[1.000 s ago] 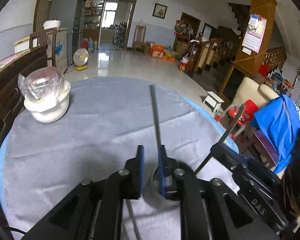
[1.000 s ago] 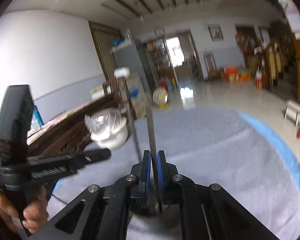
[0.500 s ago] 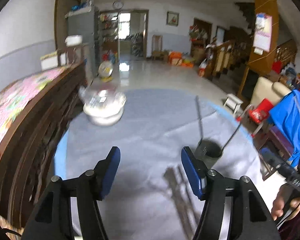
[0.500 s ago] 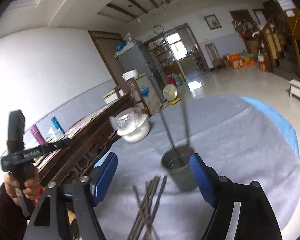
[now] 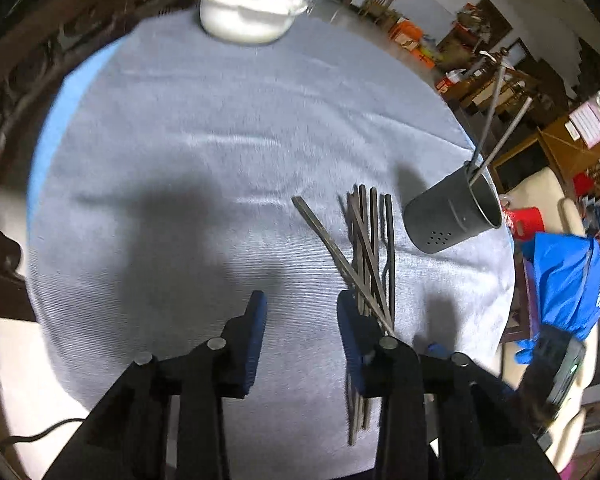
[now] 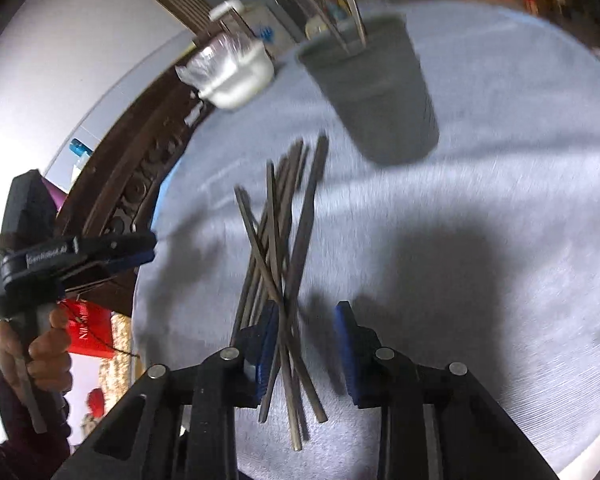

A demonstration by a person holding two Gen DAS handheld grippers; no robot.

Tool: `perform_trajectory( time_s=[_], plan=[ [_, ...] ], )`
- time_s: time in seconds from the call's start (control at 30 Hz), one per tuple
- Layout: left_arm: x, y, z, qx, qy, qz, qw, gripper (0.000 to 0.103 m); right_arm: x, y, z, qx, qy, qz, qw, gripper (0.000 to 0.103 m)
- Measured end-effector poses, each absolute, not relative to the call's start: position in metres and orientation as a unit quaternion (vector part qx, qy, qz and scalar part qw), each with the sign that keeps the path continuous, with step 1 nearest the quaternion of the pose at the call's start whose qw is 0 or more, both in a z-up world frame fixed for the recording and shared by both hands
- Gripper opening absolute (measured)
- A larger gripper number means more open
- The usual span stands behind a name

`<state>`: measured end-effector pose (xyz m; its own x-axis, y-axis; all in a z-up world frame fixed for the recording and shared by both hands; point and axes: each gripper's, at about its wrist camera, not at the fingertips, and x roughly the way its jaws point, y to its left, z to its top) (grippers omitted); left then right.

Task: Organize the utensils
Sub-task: 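Close the right tool on another rod from the pile while the left tool grasps one too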

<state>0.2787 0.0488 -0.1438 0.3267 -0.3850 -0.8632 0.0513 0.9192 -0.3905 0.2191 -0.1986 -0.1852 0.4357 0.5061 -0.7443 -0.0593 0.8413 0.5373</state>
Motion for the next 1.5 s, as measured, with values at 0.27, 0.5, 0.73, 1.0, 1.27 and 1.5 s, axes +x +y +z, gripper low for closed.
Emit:
perform_trajectory(
  time_s=[0.27,0.5,0.73,1.0,1.27,1.5],
  plan=[
    [0.3,0.038,-0.163,-0.164,0.582,-0.132,0.786,0.037,0.203,-0.177,-0.176,0.246,0.507,0.316,0.763,0.032],
    [0.313,0.02,-0.174,-0.146,0.59,-0.135,0.783,0.037,0.222,-0.221,-0.186,0.278,0.494,0.212,0.796,0.032],
    [0.318,0.008,-0.194,-0.142,0.603,-0.137,0.773,0.036,0.241,-0.236,-0.185,0.273,0.488,0.164,0.813,0.032],
    [0.325,-0.006,-0.2,-0.128,0.599,-0.141,0.777,0.016,0.248,-0.24,-0.184,0.275,0.483,0.144,0.819,0.032],
    [0.324,0.003,-0.2,-0.11,0.595,-0.154,0.781,0.008,0.276,-0.221,-0.179,0.267,0.502,0.131,0.812,0.033],
    [0.318,0.029,-0.197,-0.104,0.601,-0.161,0.776,0.008,0.302,-0.19,-0.19,0.25,0.539,0.105,0.797,0.033]
  ],
)
